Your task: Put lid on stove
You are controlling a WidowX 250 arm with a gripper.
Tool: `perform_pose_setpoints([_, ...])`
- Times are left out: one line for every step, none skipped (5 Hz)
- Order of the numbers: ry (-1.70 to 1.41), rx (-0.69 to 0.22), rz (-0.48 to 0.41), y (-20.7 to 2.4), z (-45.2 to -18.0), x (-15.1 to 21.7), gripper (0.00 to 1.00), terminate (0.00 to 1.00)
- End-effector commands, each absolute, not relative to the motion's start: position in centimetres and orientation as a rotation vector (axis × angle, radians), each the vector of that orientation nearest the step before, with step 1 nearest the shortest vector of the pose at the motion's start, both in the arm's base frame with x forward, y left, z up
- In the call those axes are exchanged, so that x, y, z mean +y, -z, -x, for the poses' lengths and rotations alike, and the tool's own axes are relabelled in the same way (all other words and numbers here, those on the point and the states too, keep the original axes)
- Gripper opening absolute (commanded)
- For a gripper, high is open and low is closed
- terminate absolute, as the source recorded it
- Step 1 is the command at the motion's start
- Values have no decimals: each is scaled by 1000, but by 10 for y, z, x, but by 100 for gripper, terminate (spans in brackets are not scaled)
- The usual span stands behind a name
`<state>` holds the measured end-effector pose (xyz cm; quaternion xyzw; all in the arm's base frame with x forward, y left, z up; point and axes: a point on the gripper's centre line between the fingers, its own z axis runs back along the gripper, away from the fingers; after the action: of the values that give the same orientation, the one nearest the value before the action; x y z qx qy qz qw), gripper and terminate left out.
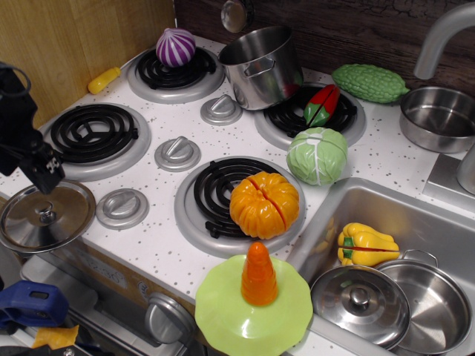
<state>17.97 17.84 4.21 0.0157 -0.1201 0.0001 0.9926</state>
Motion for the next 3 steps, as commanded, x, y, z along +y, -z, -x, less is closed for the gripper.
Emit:
perform_pose_setpoints([-14, -275, -50, -31, -175, 185, 100, 0])
perform_pose_setpoints([-12, -283, -34, -25, -177, 187, 100, 0])
perform_pose_setpoints([-10, -296, -36, -20, -178, 187, 100, 0])
